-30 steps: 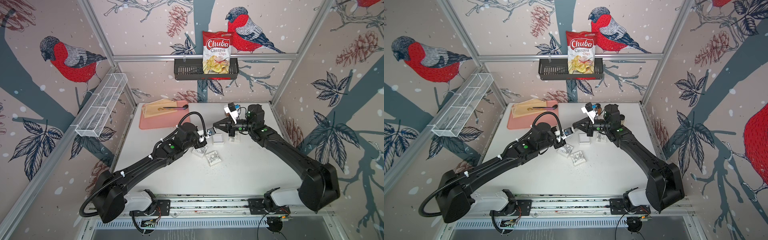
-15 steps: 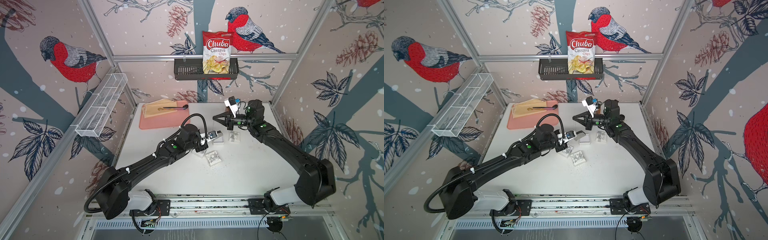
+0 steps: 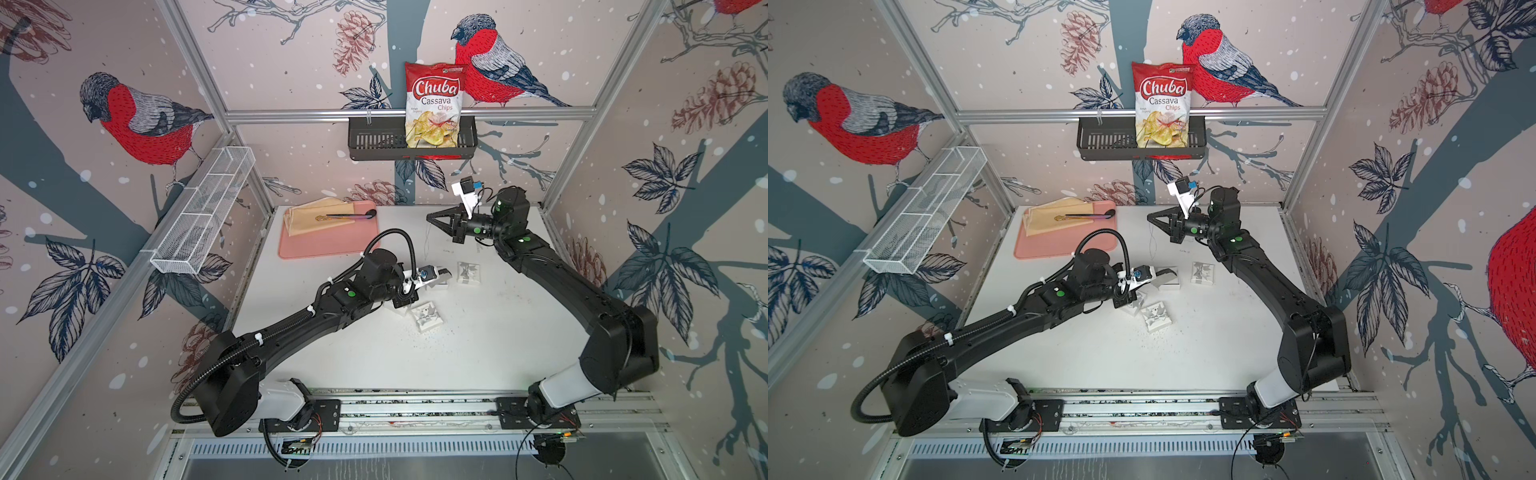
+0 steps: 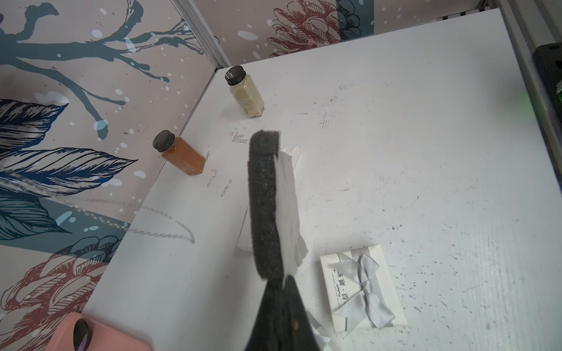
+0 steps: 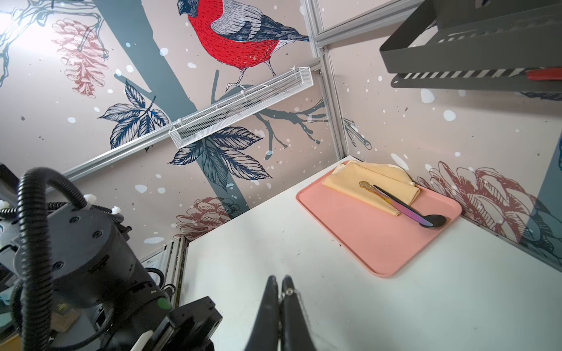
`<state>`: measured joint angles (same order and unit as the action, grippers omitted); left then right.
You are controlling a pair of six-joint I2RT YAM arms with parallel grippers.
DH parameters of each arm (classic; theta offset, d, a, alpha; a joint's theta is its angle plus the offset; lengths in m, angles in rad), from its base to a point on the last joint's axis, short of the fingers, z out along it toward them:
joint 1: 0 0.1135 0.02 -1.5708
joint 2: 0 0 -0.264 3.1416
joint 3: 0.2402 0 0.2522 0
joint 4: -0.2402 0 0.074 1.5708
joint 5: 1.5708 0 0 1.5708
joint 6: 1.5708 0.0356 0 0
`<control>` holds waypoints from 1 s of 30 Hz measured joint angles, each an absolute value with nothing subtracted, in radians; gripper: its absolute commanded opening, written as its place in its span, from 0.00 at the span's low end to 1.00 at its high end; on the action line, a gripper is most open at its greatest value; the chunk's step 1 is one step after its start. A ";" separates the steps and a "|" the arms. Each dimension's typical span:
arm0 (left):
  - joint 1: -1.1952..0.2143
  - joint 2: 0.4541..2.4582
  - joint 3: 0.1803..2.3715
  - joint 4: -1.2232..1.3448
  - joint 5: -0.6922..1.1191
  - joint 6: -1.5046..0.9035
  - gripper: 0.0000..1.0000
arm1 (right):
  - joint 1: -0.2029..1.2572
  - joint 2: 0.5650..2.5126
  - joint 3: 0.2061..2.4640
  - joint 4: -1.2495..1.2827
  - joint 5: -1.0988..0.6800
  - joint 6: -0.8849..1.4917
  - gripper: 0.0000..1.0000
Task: Take the necklace out of the lift-off lid jewelry box
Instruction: Pick up the necklace from the inner lining, then place the necklace at the center of the board.
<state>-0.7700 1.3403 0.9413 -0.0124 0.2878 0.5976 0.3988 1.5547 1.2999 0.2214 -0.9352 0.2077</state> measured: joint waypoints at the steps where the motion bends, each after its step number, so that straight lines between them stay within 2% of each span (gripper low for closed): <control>1: -0.770 1.332 0.936 -0.013 0.288 0.592 0.00 | 0.397 1.567 1.313 0.218 -0.924 0.208 0.05; 10: -0.749 1.150 0.809 0.034 0.186 0.438 0.00 | 0.393 1.777 1.527 0.036 -0.773 0.180 0.06; 18: -0.667 1.054 0.711 0.086 0.096 0.276 0.00 | 0.421 2.094 1.858 -0.171 -0.627 0.159 0.05; 25: -0.640 1.013 0.685 0.115 -0.010 0.197 0.00 | 0.440 2.349 2.214 -0.319 -0.597 0.160 0.05; 30: -0.636 1.008 0.679 0.144 -0.039 0.179 0.00 | 0.454 2.407 2.279 -0.342 -0.600 0.184 0.05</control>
